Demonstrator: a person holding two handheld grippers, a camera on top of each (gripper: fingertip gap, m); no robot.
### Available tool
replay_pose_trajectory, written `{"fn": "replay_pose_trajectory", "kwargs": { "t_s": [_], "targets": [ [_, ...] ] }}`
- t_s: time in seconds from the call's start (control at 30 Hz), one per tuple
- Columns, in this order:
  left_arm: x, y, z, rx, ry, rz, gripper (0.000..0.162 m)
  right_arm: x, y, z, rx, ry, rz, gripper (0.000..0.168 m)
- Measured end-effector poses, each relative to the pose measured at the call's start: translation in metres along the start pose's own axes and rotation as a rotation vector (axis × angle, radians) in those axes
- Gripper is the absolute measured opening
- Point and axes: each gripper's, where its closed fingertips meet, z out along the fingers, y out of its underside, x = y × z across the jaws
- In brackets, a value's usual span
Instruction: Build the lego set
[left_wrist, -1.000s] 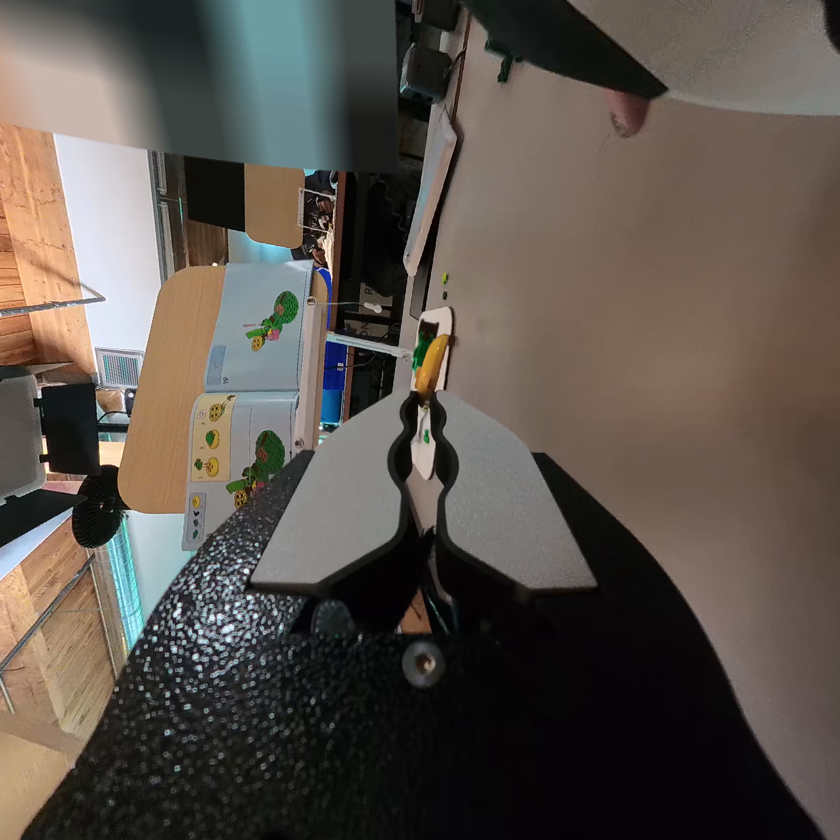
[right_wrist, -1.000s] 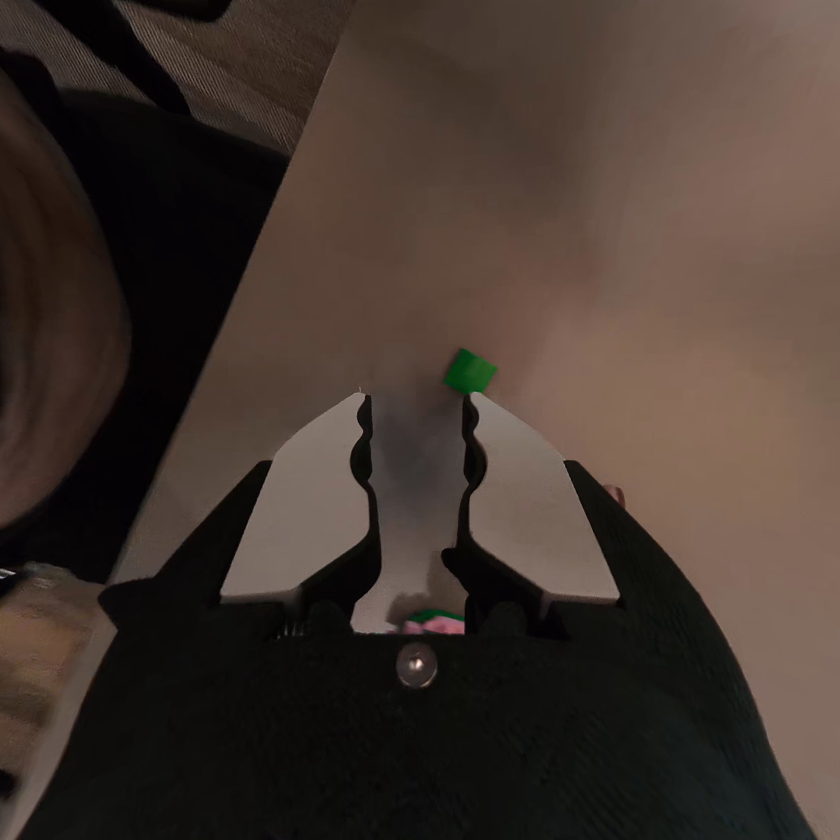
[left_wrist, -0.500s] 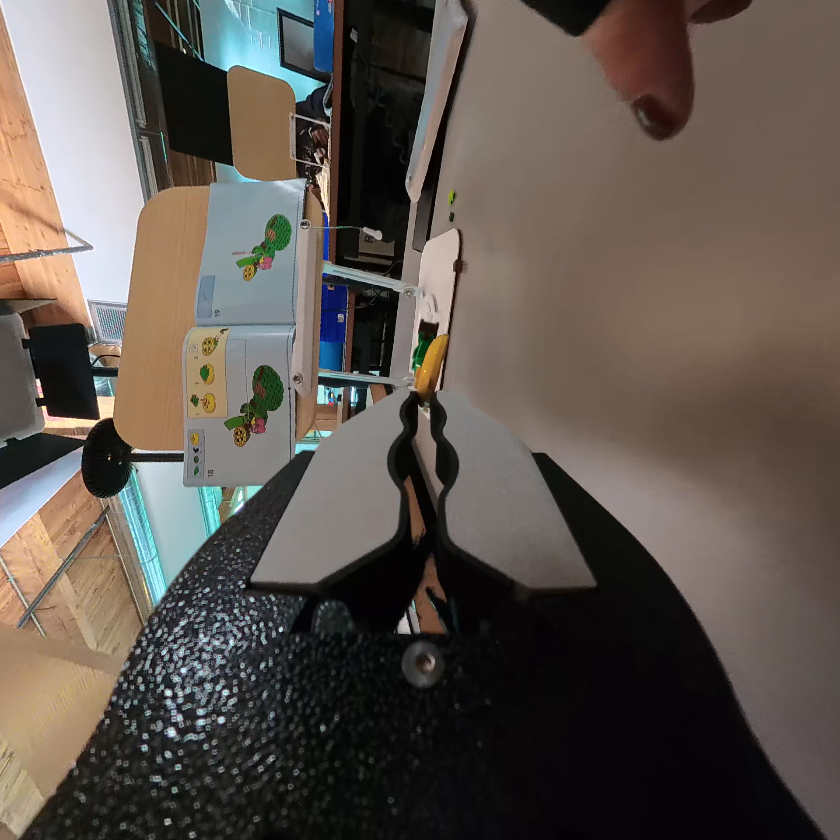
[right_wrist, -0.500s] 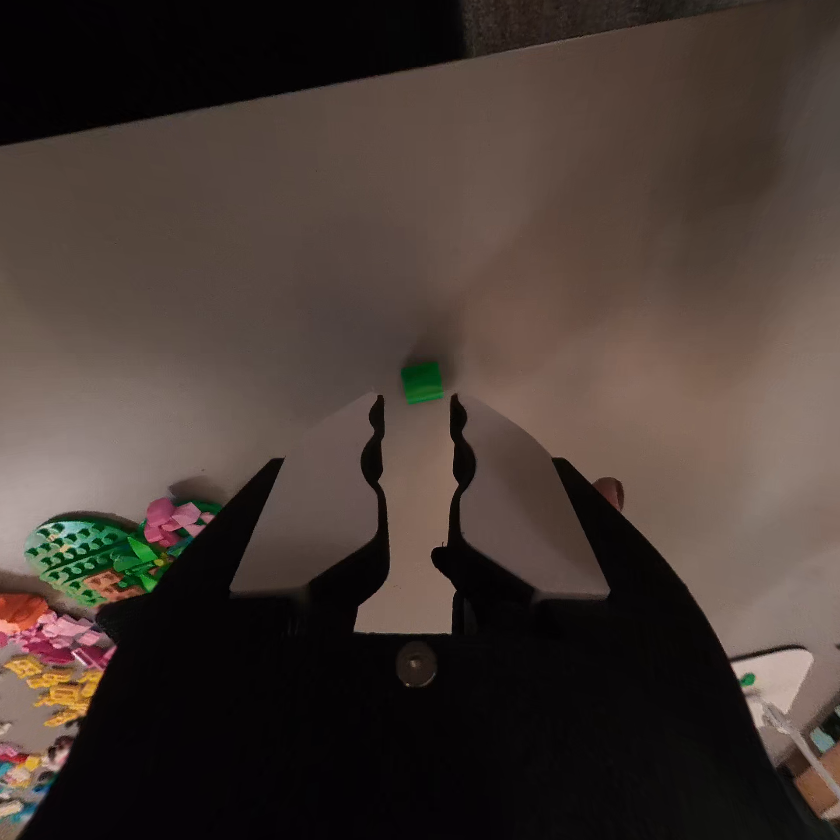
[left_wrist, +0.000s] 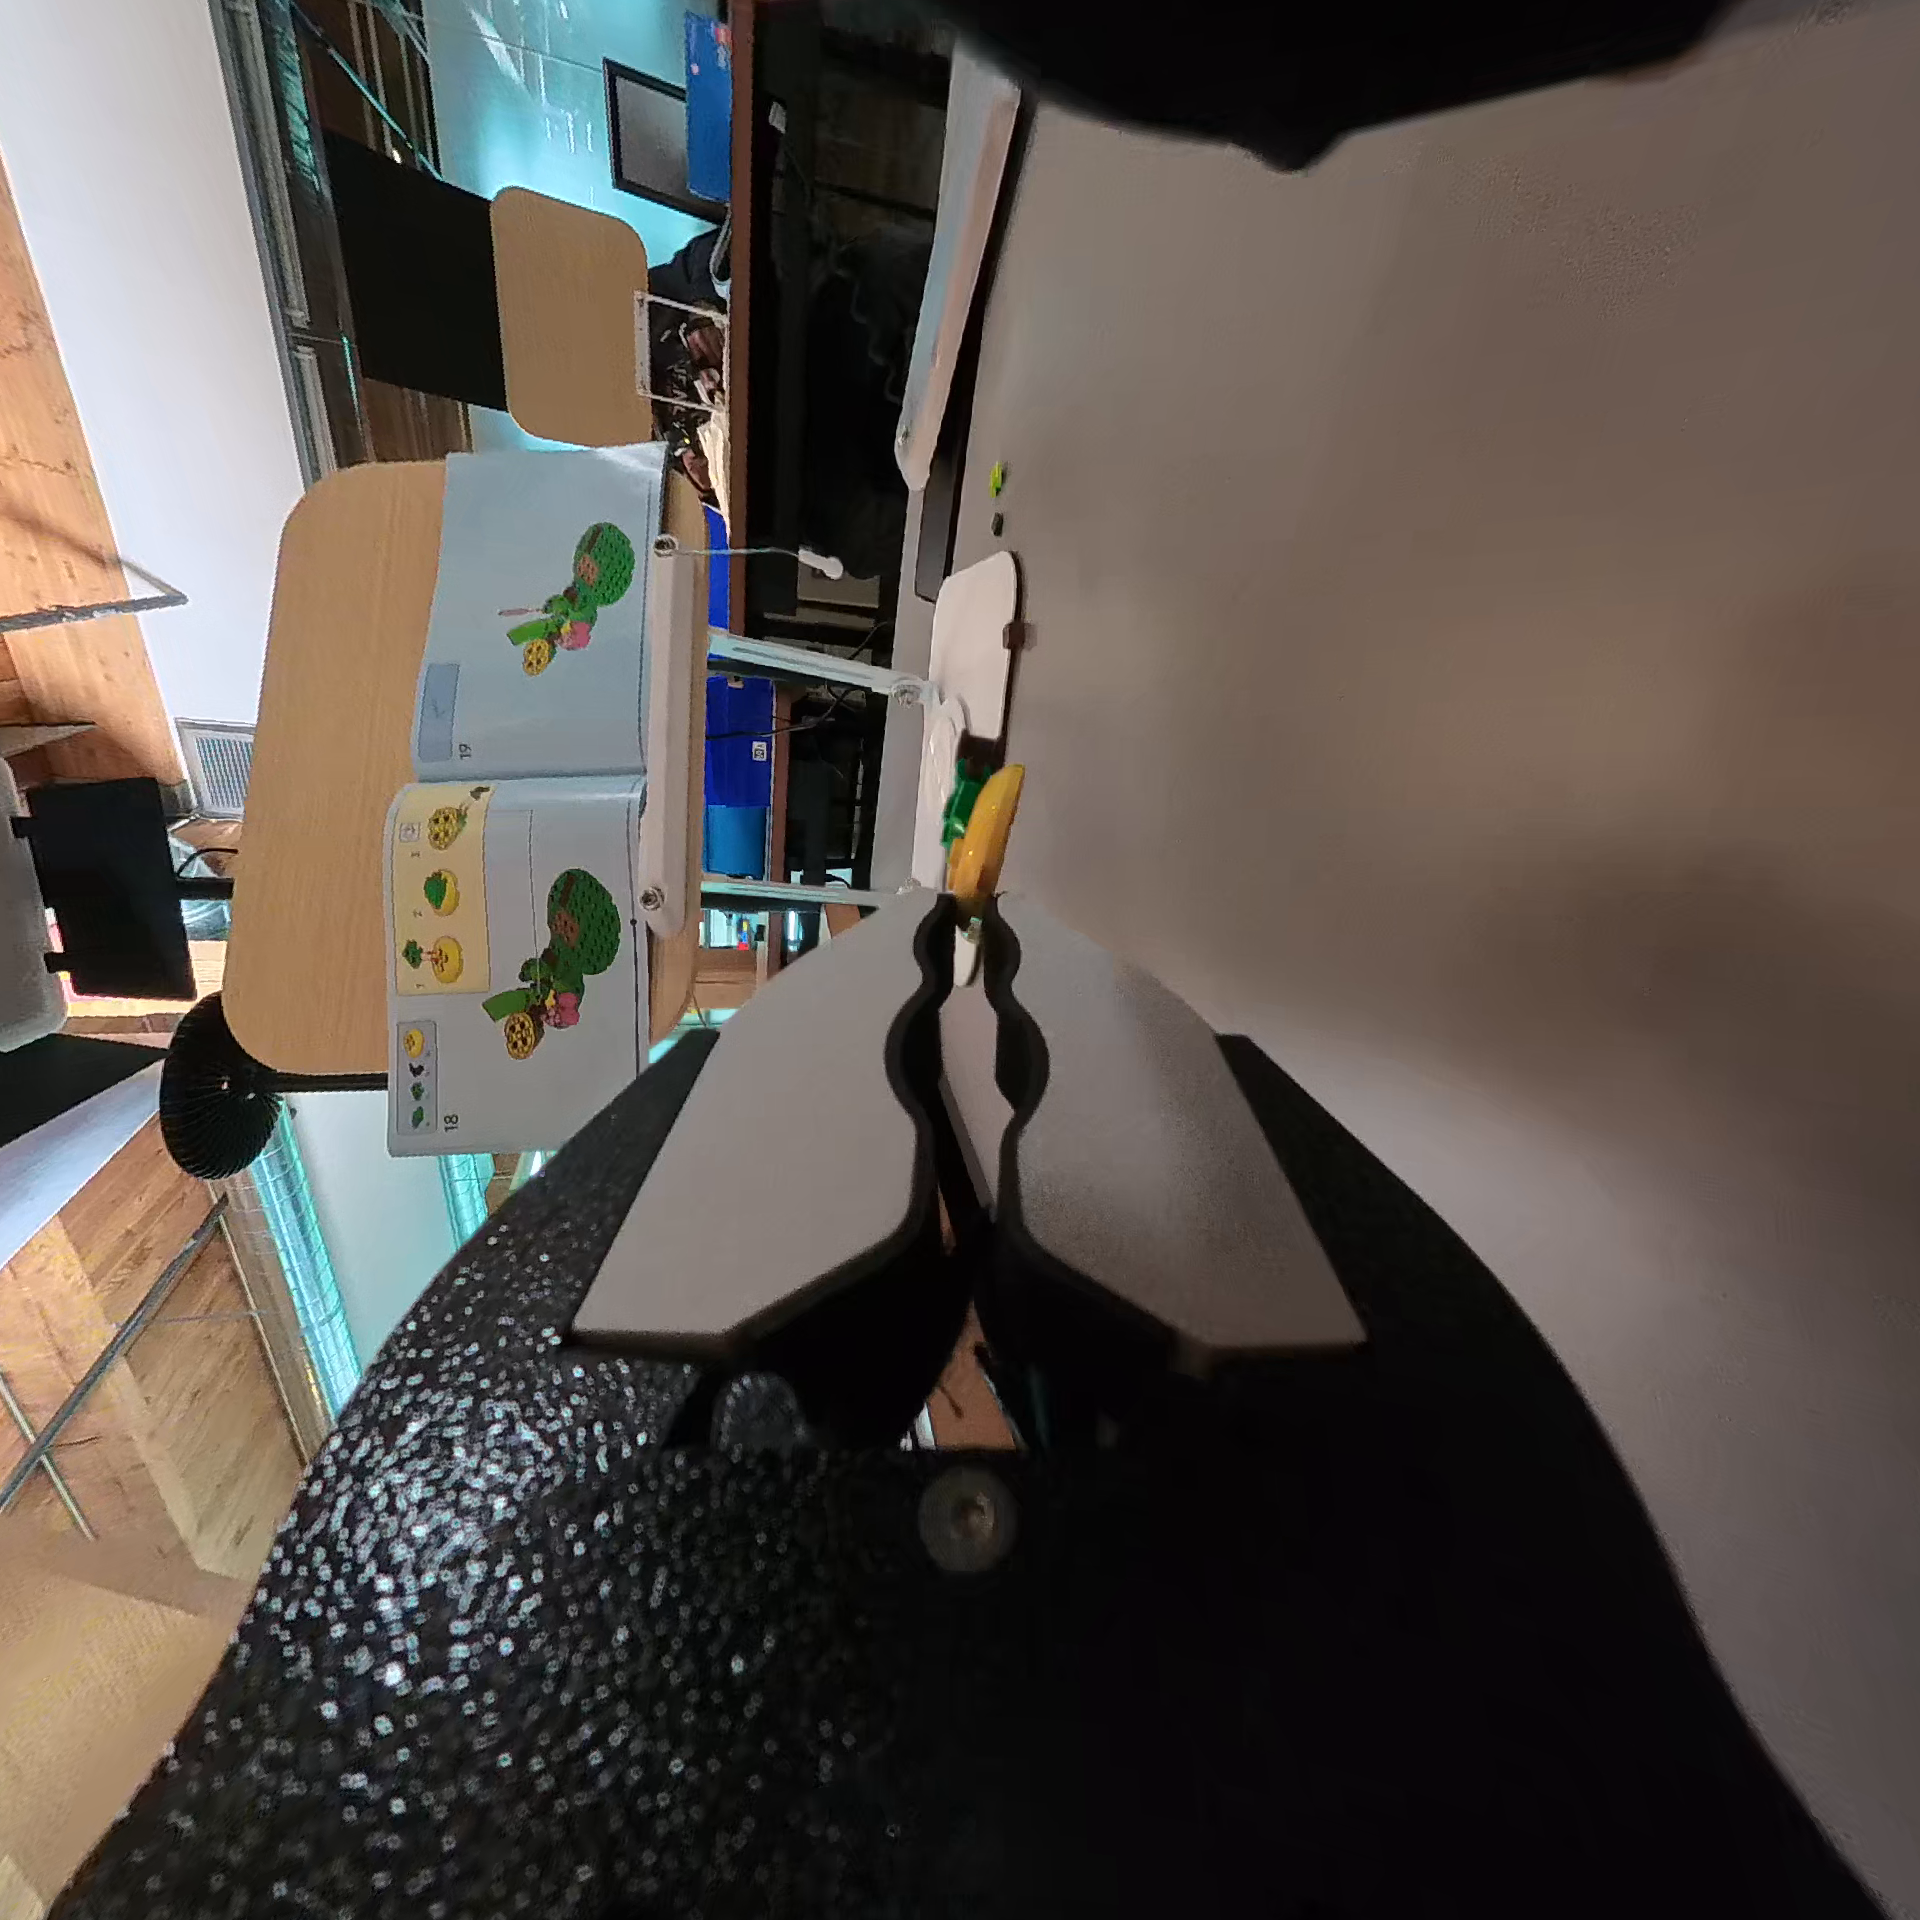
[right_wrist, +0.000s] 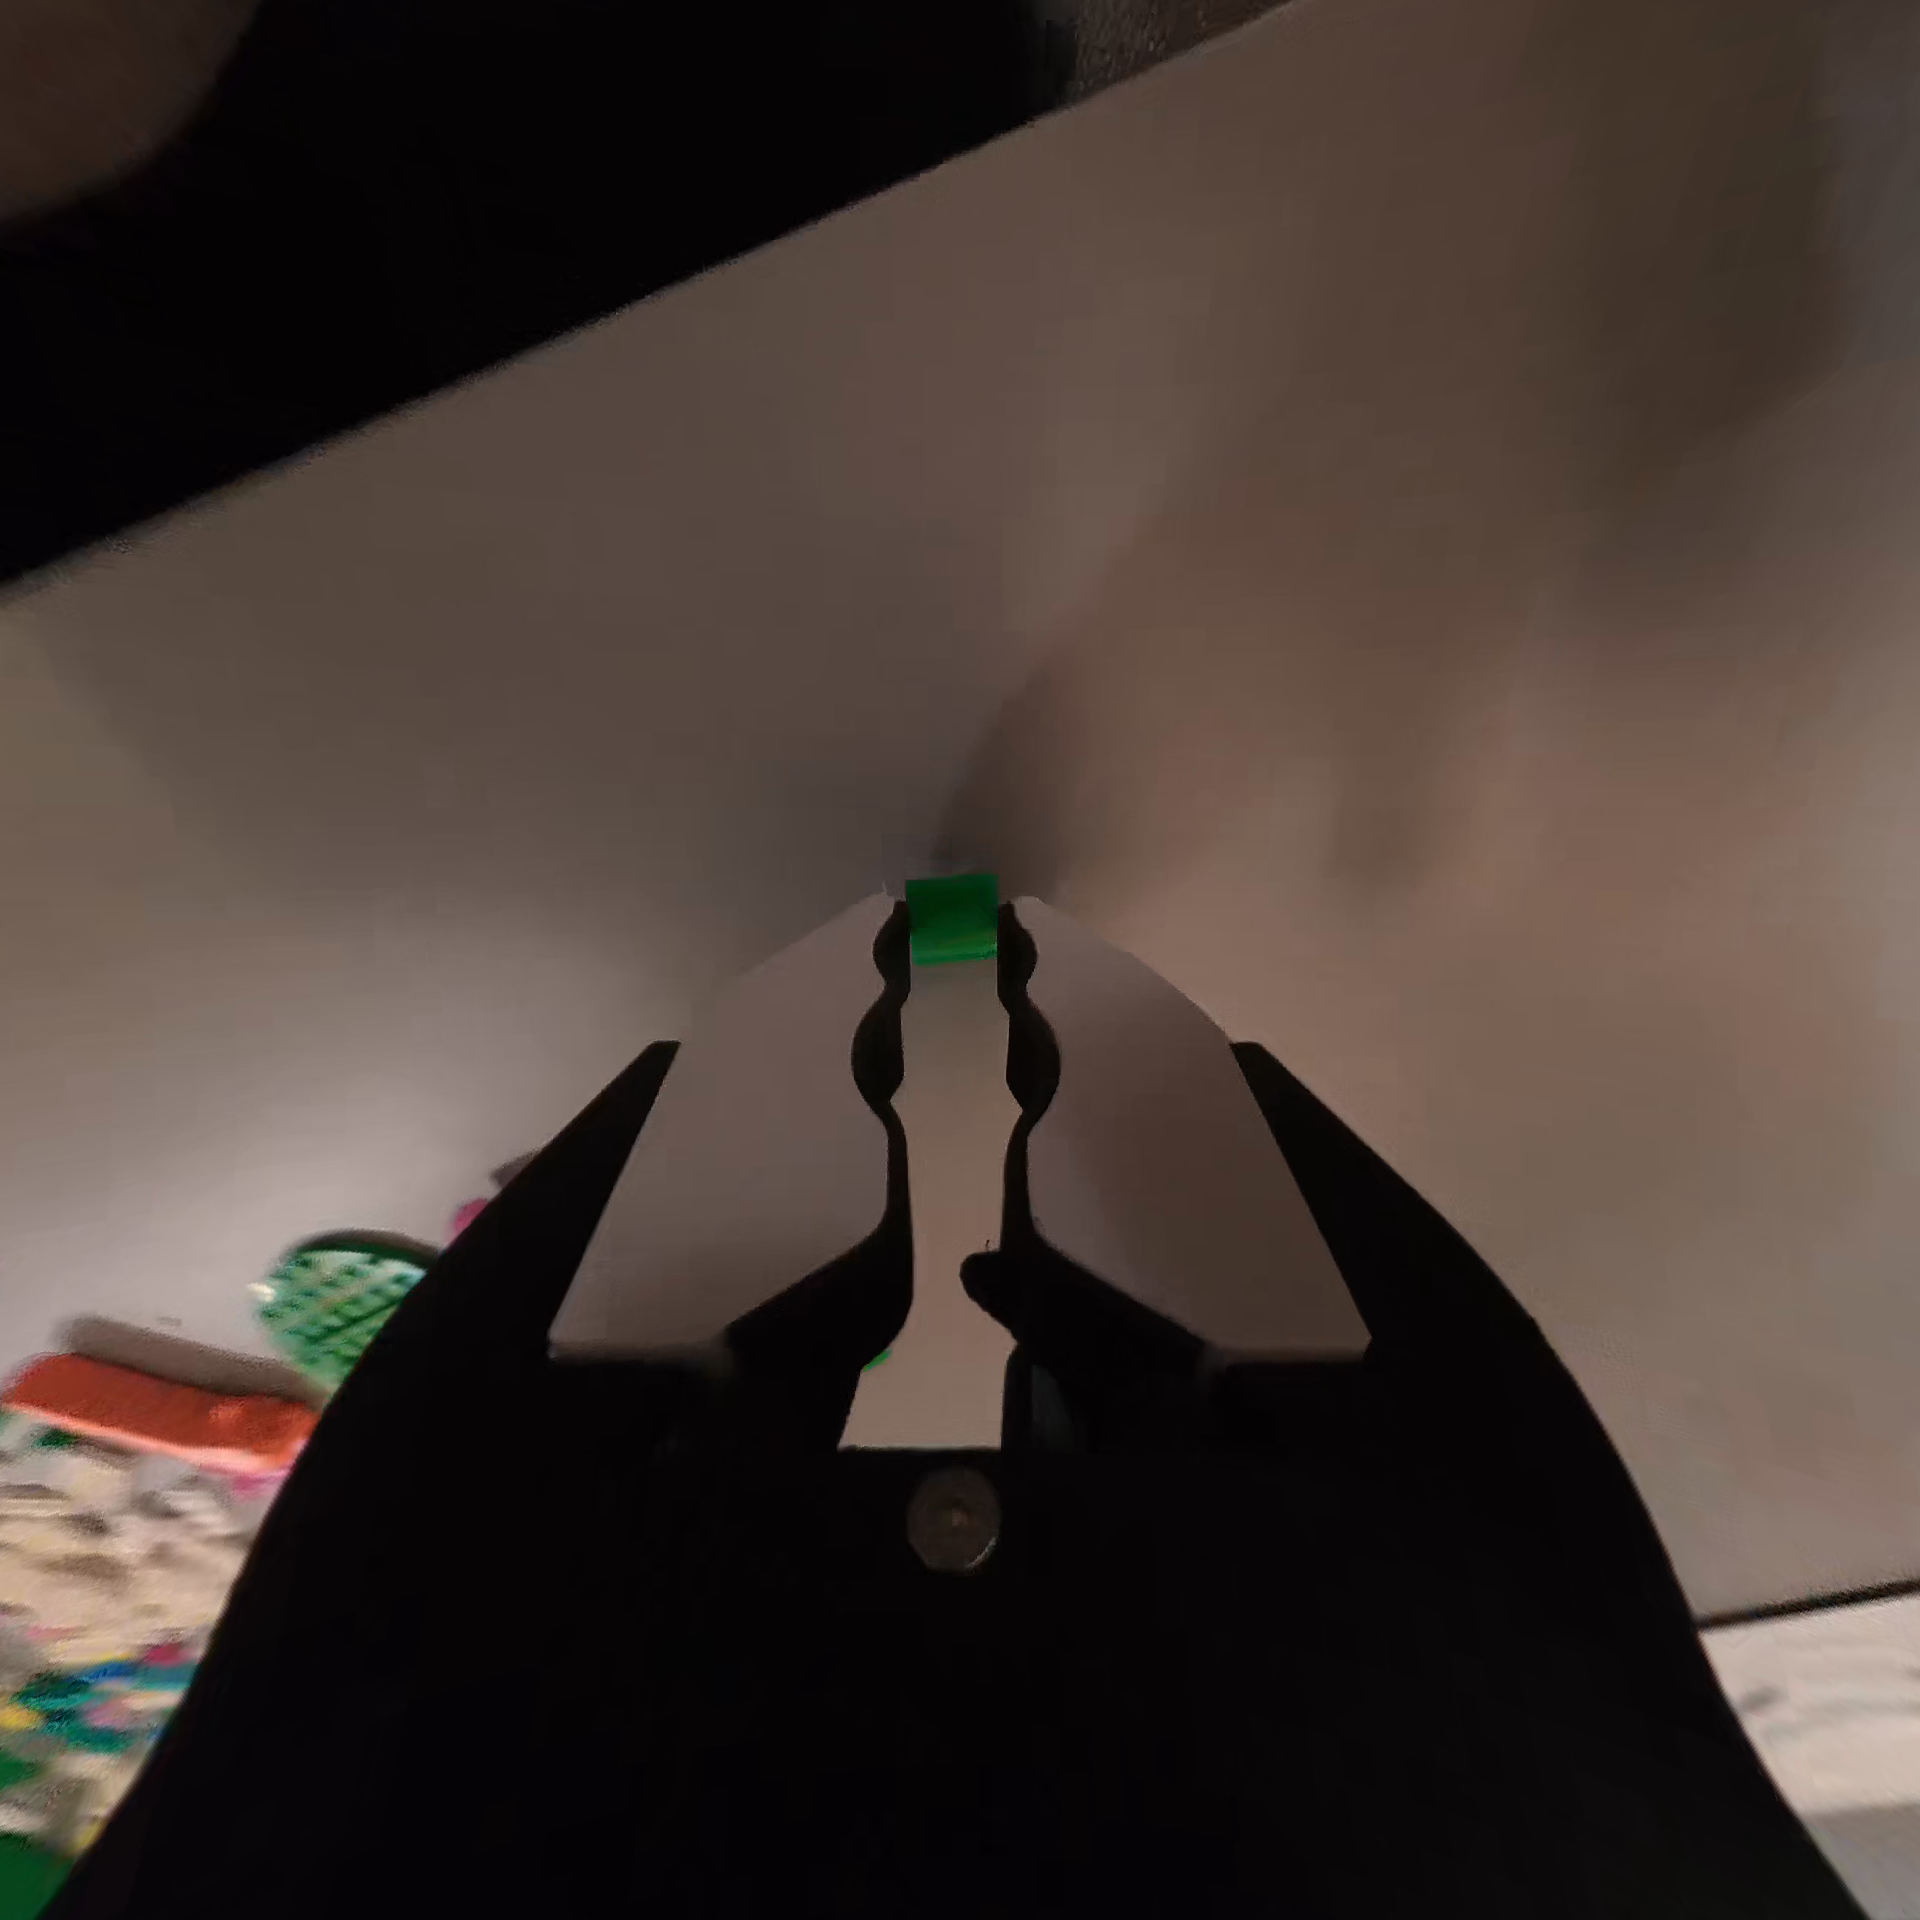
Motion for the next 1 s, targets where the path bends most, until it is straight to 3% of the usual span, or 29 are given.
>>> {"fn": "replay_pose_trajectory", "kwargs": {
  "t_s": [0.1,0.27,0.4,0.6,1.0],
  "targets": [
    [-0.001,-0.009,0.002,0.053,-0.018,-0.055,0.005,0.005,-0.003,-0.040,0.120,-0.011,0.232,0.014],
    [-0.019,-0.047,-0.002,0.154,-0.058,-0.130,0.005,0.031,-0.014,-0.152,0.461,0.071,0.596,0.014],
    [-0.046,-0.090,-0.020,0.255,-0.043,-0.302,0.005,0.034,-0.017,-0.207,0.531,0.066,0.751,0.014],
    [-0.077,-0.122,-0.057,0.349,-0.085,-0.312,0.005,0.015,-0.026,-0.219,0.436,-0.117,0.899,0.014],
    [-0.087,-0.134,-0.080,0.364,-0.149,-0.169,0.004,0.007,-0.027,-0.210,0.114,-0.001,0.770,0.015]
  ]
}}
